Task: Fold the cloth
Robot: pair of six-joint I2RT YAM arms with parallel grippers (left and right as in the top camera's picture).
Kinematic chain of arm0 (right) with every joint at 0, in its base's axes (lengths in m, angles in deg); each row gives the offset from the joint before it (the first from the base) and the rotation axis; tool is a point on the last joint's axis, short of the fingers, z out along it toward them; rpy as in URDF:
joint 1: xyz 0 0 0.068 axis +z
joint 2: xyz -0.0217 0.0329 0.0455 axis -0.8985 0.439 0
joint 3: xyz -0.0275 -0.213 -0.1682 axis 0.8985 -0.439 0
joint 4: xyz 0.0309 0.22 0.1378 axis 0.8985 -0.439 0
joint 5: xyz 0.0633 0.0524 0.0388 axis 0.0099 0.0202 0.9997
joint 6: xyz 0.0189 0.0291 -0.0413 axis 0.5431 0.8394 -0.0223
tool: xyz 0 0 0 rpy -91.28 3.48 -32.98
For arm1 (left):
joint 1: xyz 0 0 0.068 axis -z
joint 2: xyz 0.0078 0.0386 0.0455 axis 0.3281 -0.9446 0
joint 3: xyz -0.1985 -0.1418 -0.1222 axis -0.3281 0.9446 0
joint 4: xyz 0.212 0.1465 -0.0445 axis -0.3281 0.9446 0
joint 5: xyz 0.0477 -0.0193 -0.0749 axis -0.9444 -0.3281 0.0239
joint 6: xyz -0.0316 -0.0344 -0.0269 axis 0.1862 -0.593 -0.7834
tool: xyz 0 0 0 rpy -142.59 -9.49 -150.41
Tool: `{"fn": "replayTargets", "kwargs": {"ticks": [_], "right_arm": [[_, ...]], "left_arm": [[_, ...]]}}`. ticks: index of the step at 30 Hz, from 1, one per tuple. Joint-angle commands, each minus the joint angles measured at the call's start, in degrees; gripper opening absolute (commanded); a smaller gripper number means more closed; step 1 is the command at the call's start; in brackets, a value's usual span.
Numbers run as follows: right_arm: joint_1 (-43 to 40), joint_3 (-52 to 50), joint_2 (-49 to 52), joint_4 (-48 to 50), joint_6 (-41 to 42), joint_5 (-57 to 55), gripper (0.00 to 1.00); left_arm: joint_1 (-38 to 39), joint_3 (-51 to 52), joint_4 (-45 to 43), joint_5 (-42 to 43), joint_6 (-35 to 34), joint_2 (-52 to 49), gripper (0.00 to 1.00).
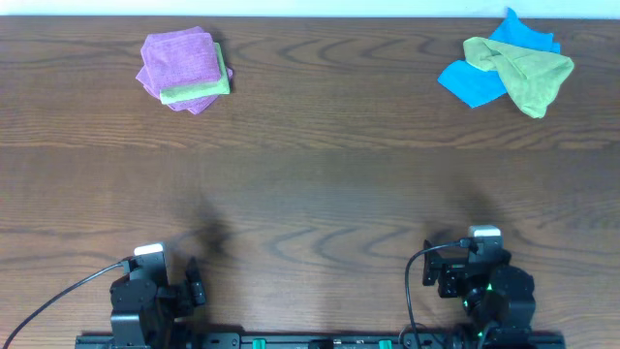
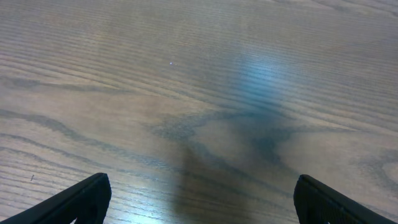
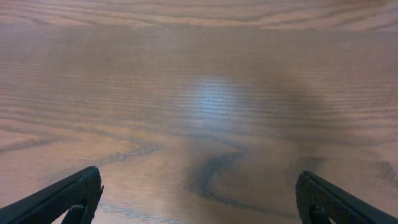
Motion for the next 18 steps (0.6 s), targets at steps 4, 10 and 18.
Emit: {"fn": "replayTargets", "kwargs": {"ticks": [4, 10, 18], "right_arm": [[-0.7, -1.9, -0.9, 0.0, -2.2, -0.6, 0.99], [-0.7, -1.9, -0.9, -0.1, -4.7, -0.8, 0.99], [-0.7, -1.9, -0.9, 0.0, -4.7, -0.8, 0.99]], "left_arm": [[0.3, 0.3, 0.3, -0.7, 0.4, 0.4, 0.95], [0.3, 0.3, 0.3, -0.7, 0.4, 0.5, 0.95], [0.3, 0.3, 0.3, -0.7, 0.4, 0.4, 0.95]]}}
